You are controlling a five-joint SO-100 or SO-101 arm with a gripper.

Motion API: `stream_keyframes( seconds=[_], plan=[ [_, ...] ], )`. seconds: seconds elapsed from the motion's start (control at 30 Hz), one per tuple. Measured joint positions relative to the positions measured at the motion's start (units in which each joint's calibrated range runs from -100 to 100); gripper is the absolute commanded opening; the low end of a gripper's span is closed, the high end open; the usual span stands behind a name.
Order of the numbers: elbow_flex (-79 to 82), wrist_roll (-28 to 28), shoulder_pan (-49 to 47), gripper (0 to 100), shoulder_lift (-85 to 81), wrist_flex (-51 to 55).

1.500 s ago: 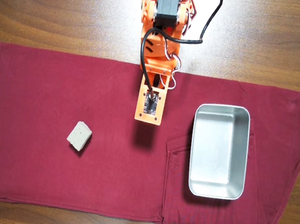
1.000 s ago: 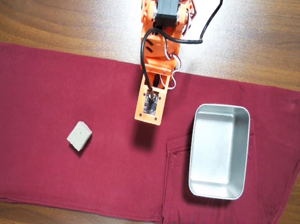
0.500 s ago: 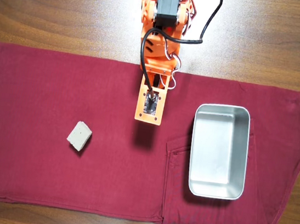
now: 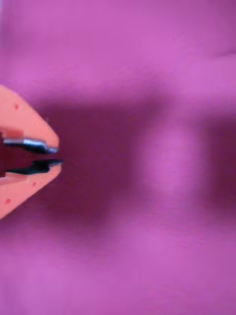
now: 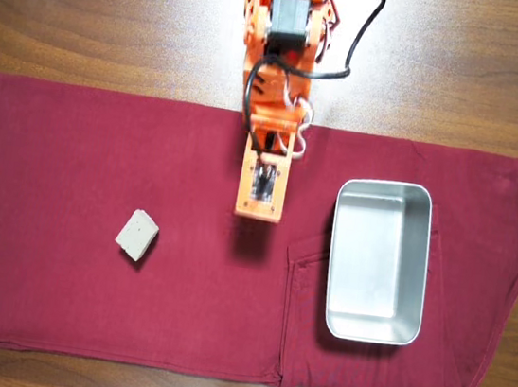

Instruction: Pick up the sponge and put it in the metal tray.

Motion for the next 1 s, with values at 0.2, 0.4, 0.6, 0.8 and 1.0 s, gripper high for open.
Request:
stream_keyframes(
  seconds=[0.2, 0.4, 0.6, 0.8, 1.0],
  plan=[
    [-45.03, 2.98, 13.16, 34, 43.75, -7.61],
    [-74.59, 7.23, 31.7, 42, 66.84, 3.29],
    [-95.76, 8.16, 45.86, 44, 86.81, 6.38],
    [-96.22, 5.42, 47.26, 45, 95.49, 4.51],
    [-96.5, 3.47, 46.56, 43, 103.04, -4.41]
  ],
)
